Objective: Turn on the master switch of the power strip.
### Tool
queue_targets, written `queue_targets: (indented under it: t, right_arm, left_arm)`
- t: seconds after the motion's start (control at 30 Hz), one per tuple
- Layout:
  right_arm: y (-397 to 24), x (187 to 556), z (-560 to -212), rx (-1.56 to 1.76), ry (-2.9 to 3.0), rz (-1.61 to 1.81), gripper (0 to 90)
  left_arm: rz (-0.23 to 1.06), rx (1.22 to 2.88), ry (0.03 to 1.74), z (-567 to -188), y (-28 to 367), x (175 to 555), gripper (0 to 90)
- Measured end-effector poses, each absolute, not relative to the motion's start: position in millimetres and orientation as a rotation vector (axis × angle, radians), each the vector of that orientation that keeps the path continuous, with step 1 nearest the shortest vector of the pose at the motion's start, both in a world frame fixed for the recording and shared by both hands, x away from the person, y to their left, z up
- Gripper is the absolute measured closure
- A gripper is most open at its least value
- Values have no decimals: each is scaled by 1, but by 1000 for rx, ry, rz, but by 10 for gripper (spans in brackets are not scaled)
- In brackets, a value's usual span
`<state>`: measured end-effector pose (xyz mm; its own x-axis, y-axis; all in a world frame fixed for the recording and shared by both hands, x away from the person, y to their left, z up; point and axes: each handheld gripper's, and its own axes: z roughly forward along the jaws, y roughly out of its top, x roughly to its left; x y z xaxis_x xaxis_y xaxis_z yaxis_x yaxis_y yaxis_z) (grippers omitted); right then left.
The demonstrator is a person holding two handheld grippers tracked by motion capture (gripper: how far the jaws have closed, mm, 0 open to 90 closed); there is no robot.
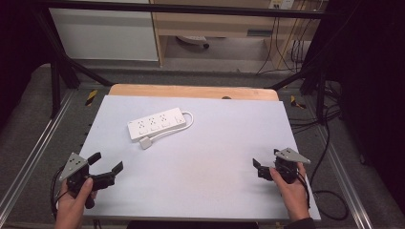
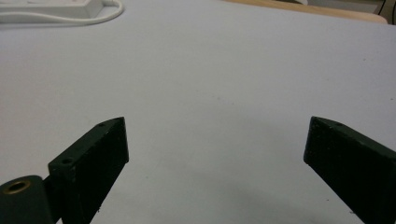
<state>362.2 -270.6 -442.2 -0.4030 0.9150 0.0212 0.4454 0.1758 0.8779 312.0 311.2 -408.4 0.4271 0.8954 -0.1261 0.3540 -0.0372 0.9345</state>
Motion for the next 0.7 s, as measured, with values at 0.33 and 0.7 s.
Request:
queue_targets:
  t: [0.33,0.7]
  right_arm:
    - [-270,362,-442,1286,1936,1169,71]
    - [-265,357,-437,1264,1923,1209,58]
  left_arm:
    - [620,1614,1094,-405,308,311,56]
    - [603,1606,1060,-382,289,324,62]
